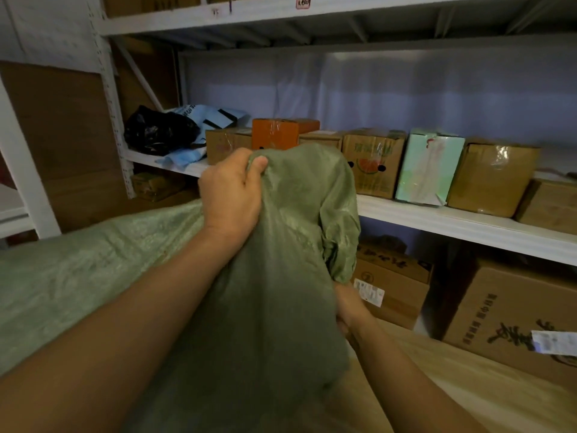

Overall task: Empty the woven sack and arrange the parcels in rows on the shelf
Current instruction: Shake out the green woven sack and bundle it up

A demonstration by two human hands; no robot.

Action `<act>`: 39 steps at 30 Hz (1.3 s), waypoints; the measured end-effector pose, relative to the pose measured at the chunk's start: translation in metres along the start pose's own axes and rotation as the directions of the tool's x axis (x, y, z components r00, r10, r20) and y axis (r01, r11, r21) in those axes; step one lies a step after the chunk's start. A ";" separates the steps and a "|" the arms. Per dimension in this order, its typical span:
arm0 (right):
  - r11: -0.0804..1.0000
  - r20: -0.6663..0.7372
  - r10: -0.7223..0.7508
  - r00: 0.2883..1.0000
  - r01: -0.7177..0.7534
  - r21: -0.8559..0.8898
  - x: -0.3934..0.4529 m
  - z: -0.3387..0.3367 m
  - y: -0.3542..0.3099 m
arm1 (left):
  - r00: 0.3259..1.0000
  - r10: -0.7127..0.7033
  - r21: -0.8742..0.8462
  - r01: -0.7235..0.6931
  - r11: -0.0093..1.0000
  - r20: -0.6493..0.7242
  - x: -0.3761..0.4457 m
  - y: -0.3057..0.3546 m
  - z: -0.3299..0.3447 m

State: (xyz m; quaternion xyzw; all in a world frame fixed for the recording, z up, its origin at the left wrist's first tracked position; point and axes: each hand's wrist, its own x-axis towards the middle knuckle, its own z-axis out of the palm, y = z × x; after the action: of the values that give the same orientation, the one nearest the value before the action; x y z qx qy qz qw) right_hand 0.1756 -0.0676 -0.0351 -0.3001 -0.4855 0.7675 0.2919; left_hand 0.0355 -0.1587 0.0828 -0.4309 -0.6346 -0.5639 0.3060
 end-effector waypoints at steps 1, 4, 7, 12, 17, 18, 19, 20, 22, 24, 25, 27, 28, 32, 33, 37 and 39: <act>1.000 0.029 0.012 0.999 -0.012 0.015 0.004 -0.002 0.010 | 0.998 0.054 -0.004 -0.054 0.999 0.029 -0.009 0.001 0.004; 0.993 -0.036 0.106 0.994 -0.104 0.056 0.027 -0.039 0.043 | 0.966 0.168 -0.053 -0.160 0.986 0.199 -0.070 -0.016 0.027; 0.954 -0.239 0.292 0.926 -0.265 0.139 0.036 -0.083 0.067 | 0.931 0.122 -0.032 -0.118 0.992 0.345 -0.138 -0.045 0.048; 0.982 -0.378 0.156 0.912 -0.183 -0.036 0.038 -0.092 0.061 | 0.853 -0.157 -0.014 0.189 0.982 0.498 -0.169 -0.048 0.079; 0.750 0.108 -0.257 0.960 0.269 -0.604 0.026 -0.051 0.027 | 0.733 -0.309 0.043 0.357 0.933 0.606 -0.203 -0.058 0.081; 0.687 0.238 -0.174 0.956 0.291 -0.666 0.027 -0.048 0.029 | 0.703 -0.348 0.086 0.380 0.921 0.620 -0.210 -0.068 0.076; 0.618 0.319 -0.063 0.946 0.288 -0.732 0.028 -0.047 0.033 | 0.674 -0.386 0.142 0.389 0.910 0.630 -0.213 -0.077 0.070; 0.529 0.348 0.043 0.937 0.274 -0.803 0.031 -0.047 0.041 | 0.646 -0.408 0.195 0.377 0.906 0.645 -0.214 -0.086 0.065; 0.215 0.297 0.198 0.934 0.254 -0.943 0.039 -0.048 0.066 | 0.569 -0.446 0.298 0.338 0.893 0.691 -0.212 -0.099 0.051; -0.087 0.217 0.260 0.941 0.246 -0.965 0.047 -0.045 0.092 | 0.507 -0.452 0.350 0.287 0.892 0.734 -0.207 -0.104 0.037; -0.145 0.175 0.272 0.946 0.220 -0.965 0.049 -0.042 0.101 | 0.507 -0.452 0.364 0.267 0.892 0.734 -0.202 -0.105 0.028; -0.197 0.097 0.272 0.957 0.154 -0.968 0.055 -0.037 0.113 | 0.593 -0.436 0.429 0.164 0.888 0.677 -0.189 -0.102 0.010; -0.226 0.080 0.241 0.967 0.136 -0.965 0.057 -0.033 0.116 | 0.650 -0.409 0.518 0.028 0.855 0.640 -0.179 -0.097 -0.001; -0.169 0.163 -0.251 0.954 0.123 -0.978 0.056 -0.008 0.101 | 0.691 -0.568 0.856 -0.147 0.496 0.448 -0.145 -0.096 -0.042; -0.147 0.189 -0.381 0.905 0.143 -0.979 0.057 0.000 0.093 | 0.651 -0.659 0.889 -0.053 0.456 0.377 -0.140 -0.101 -0.050; -0.045 0.186 -0.501 0.845 0.189 -0.981 0.071 0.028 0.064 | 0.363 -0.889 0.936 0.108 0.336 0.278 -0.127 -0.127 -0.076; -0.019 0.159 -0.417 0.895 0.166 -0.986 0.080 0.040 0.051 | 0.280 -0.898 0.936 -0.009 0.352 0.340 -0.119 -0.137 -0.083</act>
State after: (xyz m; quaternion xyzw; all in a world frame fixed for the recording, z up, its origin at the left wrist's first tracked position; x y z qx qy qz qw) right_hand 0.0858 -0.0497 -0.0817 -0.3762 -0.8968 0.1128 0.2039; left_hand -0.0425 -0.2634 -0.0688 -0.2073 -0.9719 0.0301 -0.1073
